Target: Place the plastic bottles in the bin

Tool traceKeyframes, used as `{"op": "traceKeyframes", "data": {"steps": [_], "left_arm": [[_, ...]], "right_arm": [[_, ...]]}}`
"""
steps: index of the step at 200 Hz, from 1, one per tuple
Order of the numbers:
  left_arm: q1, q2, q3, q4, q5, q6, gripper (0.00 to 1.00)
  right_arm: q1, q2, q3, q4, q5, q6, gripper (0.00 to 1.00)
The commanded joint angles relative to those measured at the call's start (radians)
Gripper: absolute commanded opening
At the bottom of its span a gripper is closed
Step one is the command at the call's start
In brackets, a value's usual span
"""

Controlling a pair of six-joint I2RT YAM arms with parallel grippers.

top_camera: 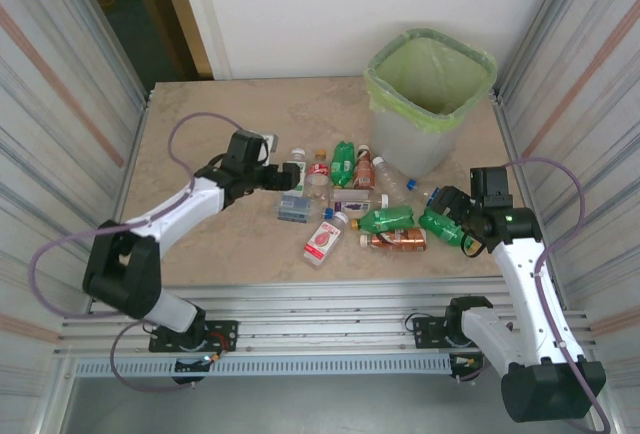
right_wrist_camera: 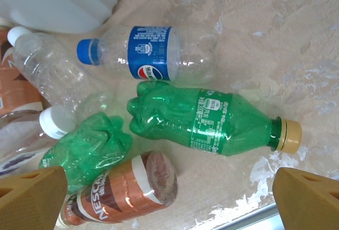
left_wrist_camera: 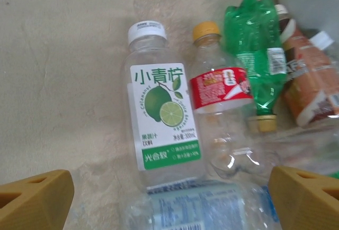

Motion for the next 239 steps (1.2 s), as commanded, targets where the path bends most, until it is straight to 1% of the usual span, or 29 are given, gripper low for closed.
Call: {"op": "traceKeyframes", "data": {"steps": [1,43,84,142,176,239], "left_arm": [[0.004,0.088,0.093,-0.079,0.011,0.024,0.93],[0.004,0.275,0.242,-0.173,-0.001,0.069,0.92],[0.001,0.375,0.309,-0.208,-0.001,0.079,0.92],[-0.002,0.451,0.356,-0.228,-0.011,0.086,0.93],[0.000,0.487,0.382,-0.243,-0.050,0.089,0.90],[0.027,0.526,0.403,-0.250,-0.077,0.090,0.88]], "right_arm": [[-0.008,-0.007,-0.012,0.024,-0.011,0.039,0.98],[-0.009,0.002,-0.009,0.042,-0.020,0.047,0.98],[-0.012,0.006,-0.003,0.042,-0.011,0.039,0.98],[-0.020,0.029,0.001,0.053,-0.018,0.034,0.98],[-0.021,0.048,0.014,0.061,-0.030,0.035,0.98],[-0.020,0.058,0.019,0.070,-0.040,0.038,0.98]]}}
